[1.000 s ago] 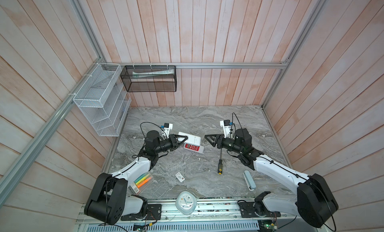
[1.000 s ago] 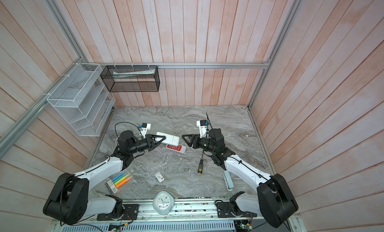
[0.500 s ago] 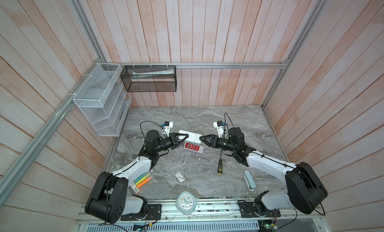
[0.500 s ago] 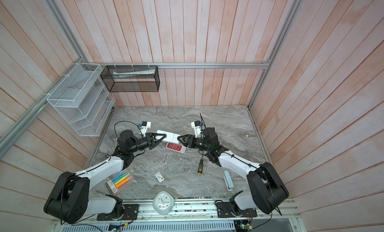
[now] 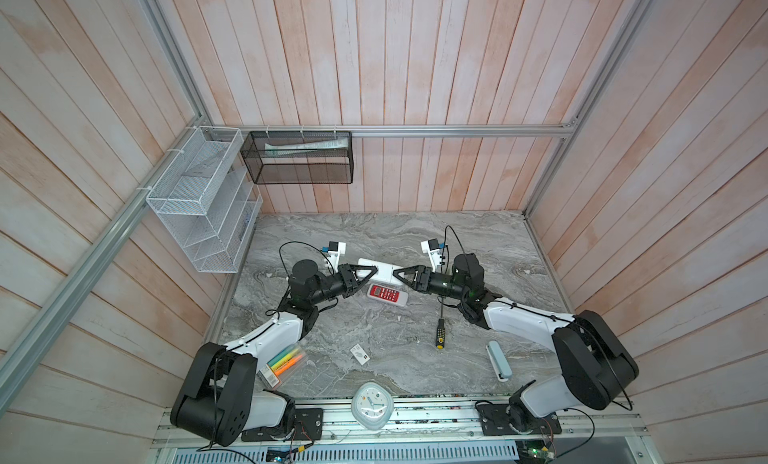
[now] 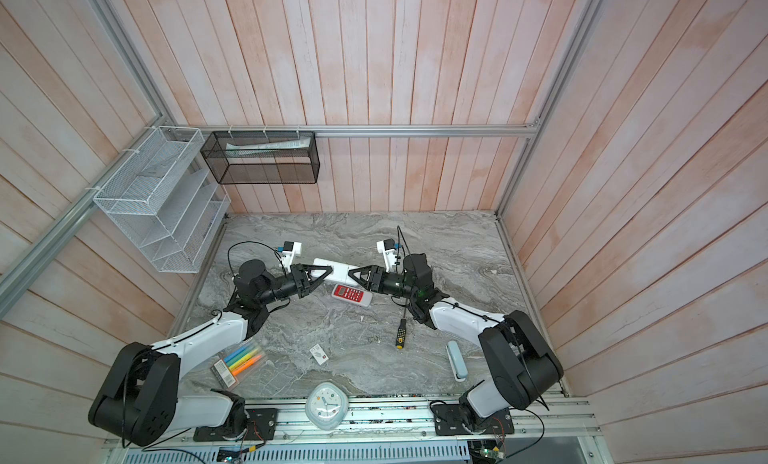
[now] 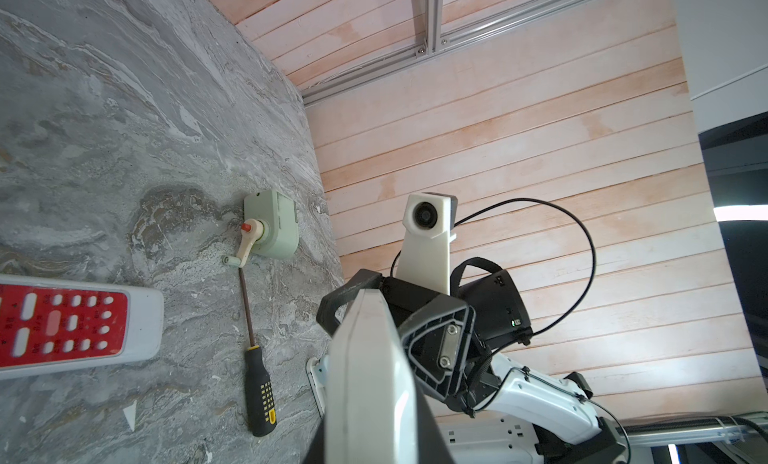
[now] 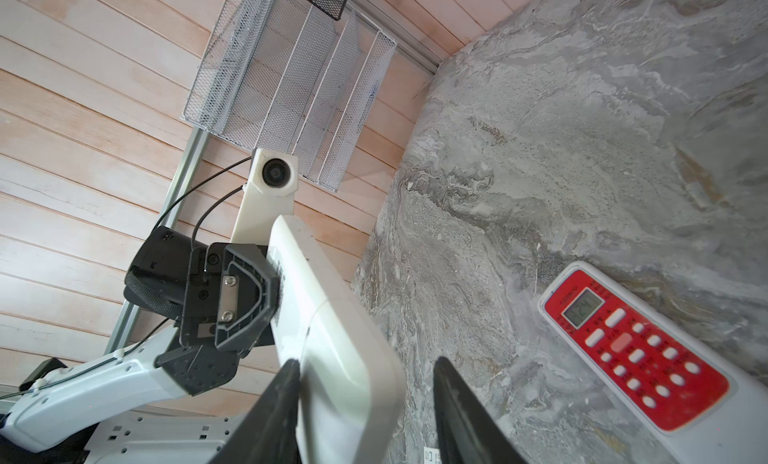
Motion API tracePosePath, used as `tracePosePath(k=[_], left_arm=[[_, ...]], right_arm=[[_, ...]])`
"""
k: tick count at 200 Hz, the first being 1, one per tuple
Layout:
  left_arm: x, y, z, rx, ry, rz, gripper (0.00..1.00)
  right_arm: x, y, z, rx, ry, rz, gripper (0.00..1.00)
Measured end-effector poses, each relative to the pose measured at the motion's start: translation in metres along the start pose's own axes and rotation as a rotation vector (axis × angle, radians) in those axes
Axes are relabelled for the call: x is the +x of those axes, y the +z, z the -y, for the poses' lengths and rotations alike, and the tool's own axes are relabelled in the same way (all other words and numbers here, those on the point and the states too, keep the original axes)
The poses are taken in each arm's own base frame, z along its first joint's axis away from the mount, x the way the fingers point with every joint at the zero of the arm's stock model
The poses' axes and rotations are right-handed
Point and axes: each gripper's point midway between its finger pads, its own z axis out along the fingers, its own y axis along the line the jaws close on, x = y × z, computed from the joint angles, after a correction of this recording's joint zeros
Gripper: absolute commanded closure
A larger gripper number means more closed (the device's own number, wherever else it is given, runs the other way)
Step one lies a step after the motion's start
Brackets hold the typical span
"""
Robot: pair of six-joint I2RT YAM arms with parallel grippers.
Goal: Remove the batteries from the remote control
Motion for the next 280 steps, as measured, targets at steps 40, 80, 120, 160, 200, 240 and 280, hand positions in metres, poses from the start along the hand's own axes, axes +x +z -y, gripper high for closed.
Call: tracePosePath(k=[40, 80, 120, 160, 200, 240, 280], left_arm=[[0.000, 0.000, 0.001, 0.003, -0.011, 0.001, 0.91], [-0.001, -0.001, 0.001, 0.005, -0.020, 0.004, 0.91], [-0.006, -0.004, 0.000, 0.000, -0.028, 0.019, 0.91], [-0.008, -0.005, -0.001, -0.001, -0.027, 0.025, 0.92], [-0.008, -0.005, -0.001, -0.003, -0.029, 0.023, 0.92], [-0.007, -0.005, 0.000, 0.002, -0.025, 0.021, 0.92], [-0.007, -0.005, 0.001, 0.004, -0.021, 0.021, 0.92]], right_arm=[[0.001, 0.003, -0.003, -0.029, 0.005, -0.008, 0.52], [0.001, 0.003, -0.004, -0.034, -0.001, -0.004, 0.56], [0.000, 0.002, -0.002, -0.026, -0.003, 0.006, 0.58], [-0.002, 0.000, -0.002, -0.021, -0.011, 0.012, 0.62], [-0.001, 0.000, -0.003, -0.026, -0.013, 0.005, 0.55], [0.000, 0.005, -0.006, -0.041, -0.014, -0.018, 0.54], [-0.001, 0.011, -0.009, -0.056, -0.016, -0.036, 0.58]])
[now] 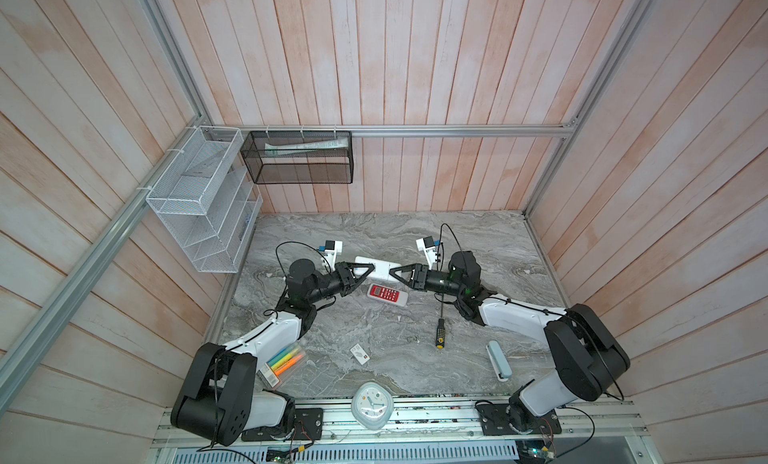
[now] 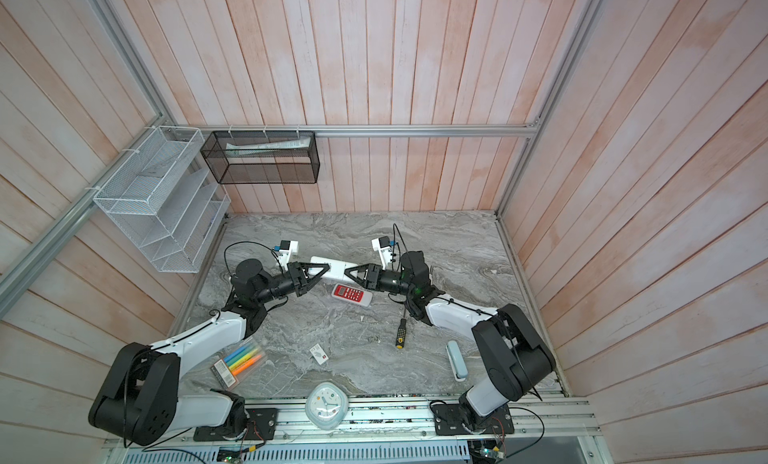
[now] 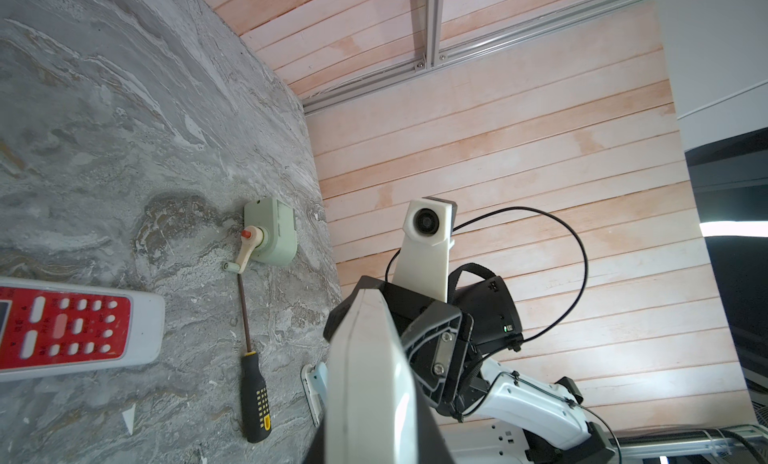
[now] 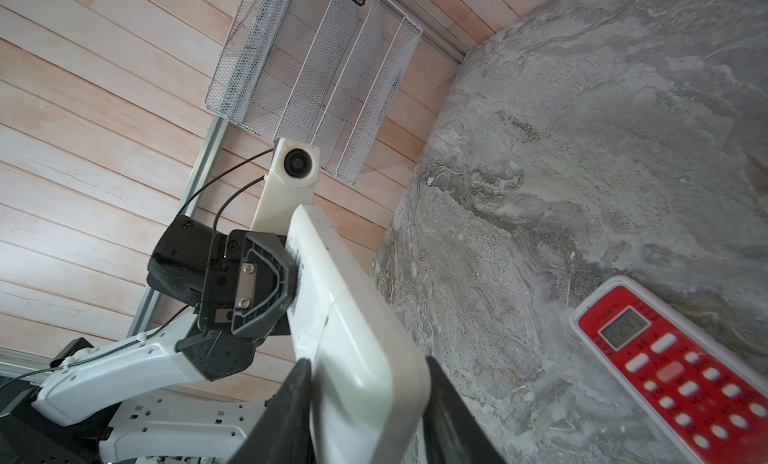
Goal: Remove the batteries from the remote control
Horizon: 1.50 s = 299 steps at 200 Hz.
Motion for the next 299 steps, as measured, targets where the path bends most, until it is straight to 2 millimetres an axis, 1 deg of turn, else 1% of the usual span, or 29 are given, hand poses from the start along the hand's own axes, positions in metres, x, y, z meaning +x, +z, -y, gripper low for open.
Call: tracePosePath(k=[21, 36, 75, 135, 174, 242, 287, 299], left_arm=[[0.000, 0.000, 0.000, 0.000, 0.001, 0.001, 0.93], [-0.001, -0.001, -0.001, -0.001, 0.001, 0.005, 0.93], [-0.001, -0.002, -0.002, 0.003, 0.011, 0.007, 0.93], [-0.001, -0.003, -0.002, 0.002, 0.005, 0.004, 0.94], [0.000, -0.003, -0.004, -0.005, -0.011, 0.005, 0.95], [0.004, -0.002, -0.019, -0.031, -0.046, -0.003, 0.97], [0.003, -0.001, -0.020, -0.035, -0.048, -0.001, 0.97], [0.003, -0.002, -0.021, -0.036, -0.044, 0.002, 0.98]], right_arm=[[-0.002, 0.003, -0.001, -0.010, -0.002, -0.006, 0.63], [-0.003, 0.004, -0.002, -0.015, 0.000, -0.007, 0.68], [-0.003, 0.003, -0.002, -0.015, 0.015, -0.006, 0.71], [0.000, 0.002, 0.000, -0.014, 0.015, -0.012, 0.62], [0.001, 0.002, 0.003, -0.005, 0.017, -0.015, 0.60], [0.006, 0.003, 0.017, 0.047, 0.044, -0.026, 0.50], [-0.001, -0.004, 0.026, 0.090, 0.049, -0.001, 0.49], [-0.003, -0.007, 0.026, 0.102, 0.043, 0.007, 0.51]])
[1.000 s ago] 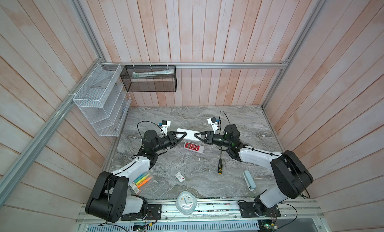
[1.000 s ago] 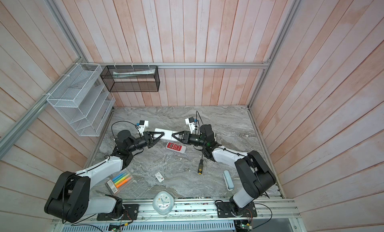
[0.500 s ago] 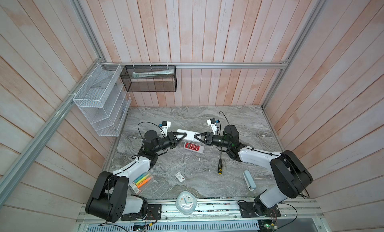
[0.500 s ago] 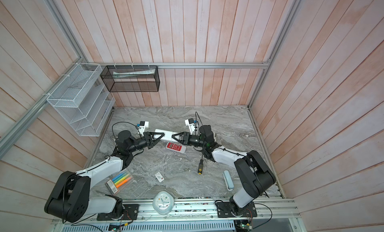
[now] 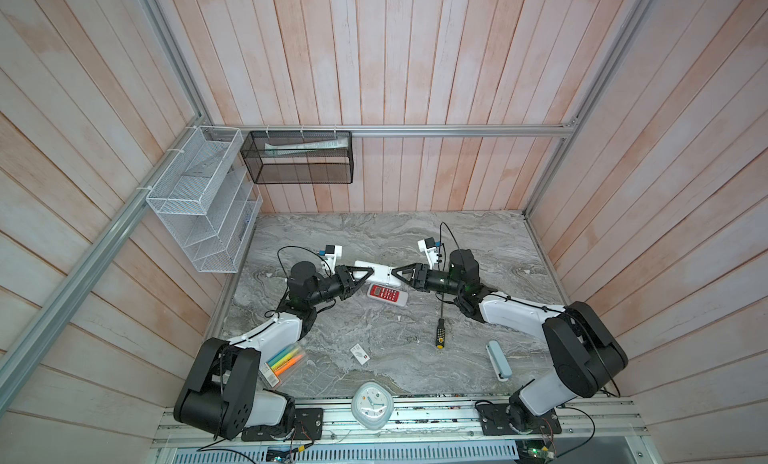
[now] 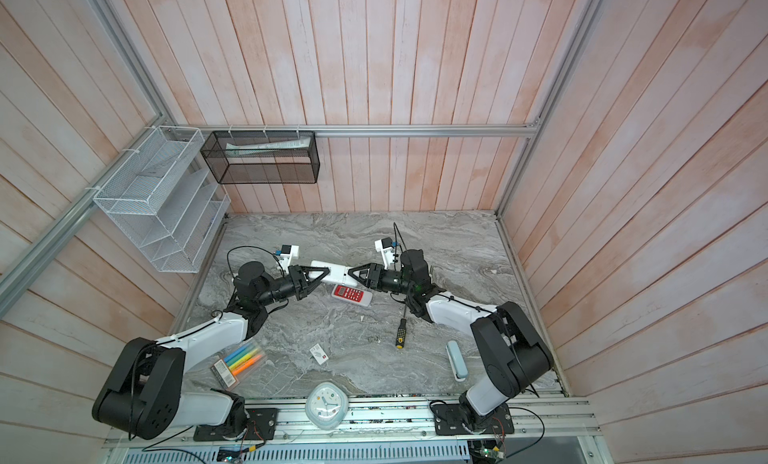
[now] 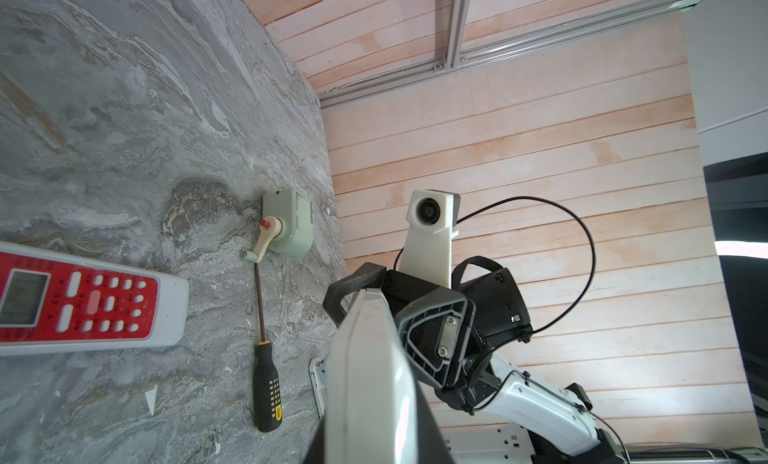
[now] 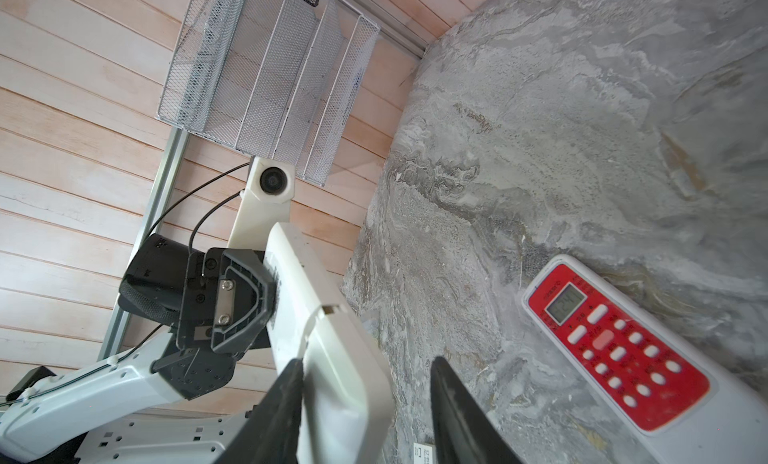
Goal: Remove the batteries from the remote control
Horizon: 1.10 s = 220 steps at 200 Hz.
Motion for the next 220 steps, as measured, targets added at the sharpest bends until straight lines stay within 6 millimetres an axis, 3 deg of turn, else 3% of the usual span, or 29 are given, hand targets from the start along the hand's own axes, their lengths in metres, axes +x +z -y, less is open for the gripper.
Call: tracePosePath(k=[109, 220], left_arm=[[-0.001, 0.000, -0.007, -0.029, -0.002, 0.010, 0.99], [-0.002, 0.000, -0.017, -0.064, -0.014, 0.019, 1.00]], right_arm=[[0.004, -0.003, 0.003, 0.034, -0.001, -0.009, 0.72], [0.007, -0.002, 0.002, 0.036, 0.002, -0.018, 0.76]])
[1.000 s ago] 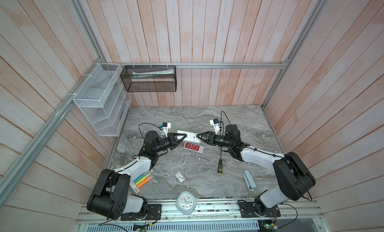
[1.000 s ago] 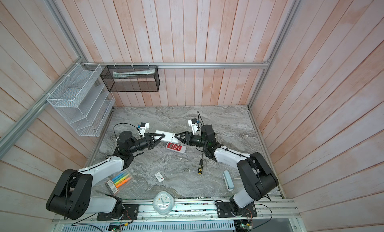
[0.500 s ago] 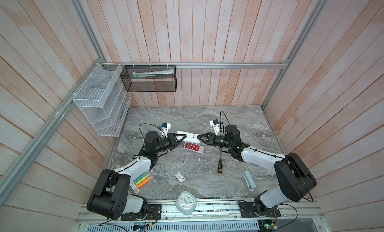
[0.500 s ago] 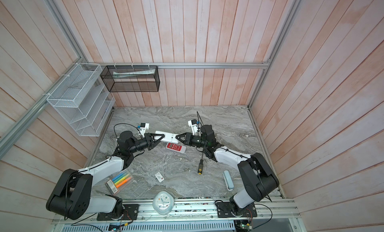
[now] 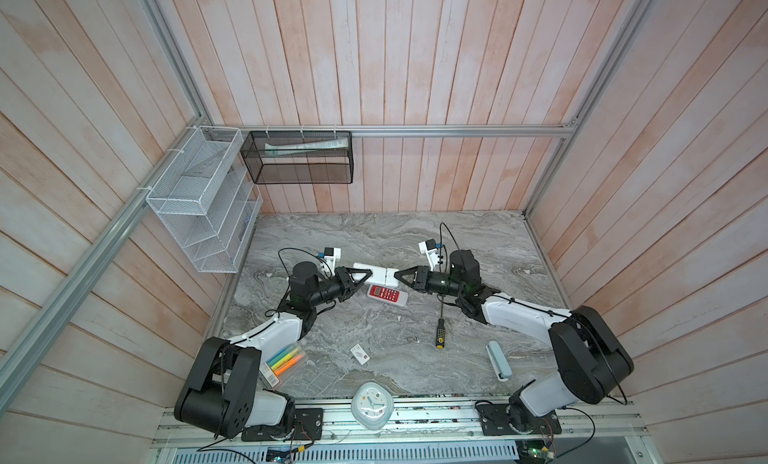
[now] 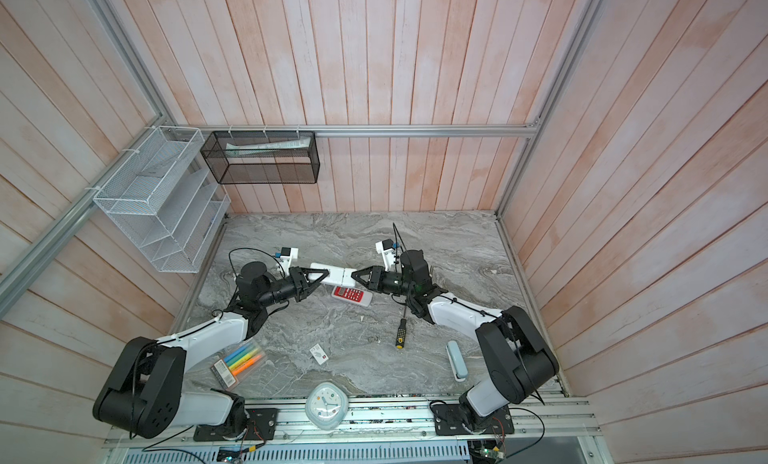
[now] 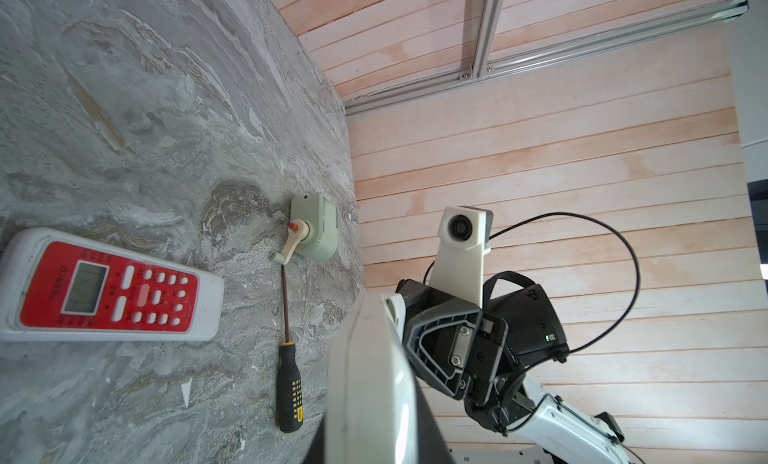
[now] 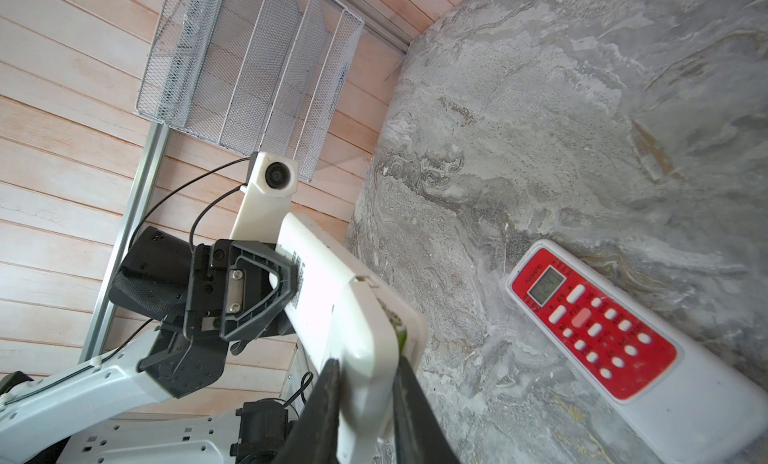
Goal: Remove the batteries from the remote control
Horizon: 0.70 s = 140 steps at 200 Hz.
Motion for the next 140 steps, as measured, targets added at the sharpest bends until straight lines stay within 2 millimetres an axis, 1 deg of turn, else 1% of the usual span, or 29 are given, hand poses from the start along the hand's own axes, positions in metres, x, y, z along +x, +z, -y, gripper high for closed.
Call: tracePosePath(k=[55, 84, 140], left_arm=[[-0.001, 0.000, 0.000, -0.001, 0.000, 0.004, 1.00], [-0.001, 0.000, -0.001, -0.005, 0.000, 0.004, 1.00], [-0.002, -0.001, -0.002, -0.007, 0.007, 0.008, 1.00]], right_arm=[[0.004, 0.004, -0.013, -0.053, -0.018, -0.014, 0.75], [0.005, 0.007, -0.011, -0.057, -0.009, -0.021, 0.76], [0.004, 0.009, -0.011, -0.064, 0.010, -0.020, 0.81]])
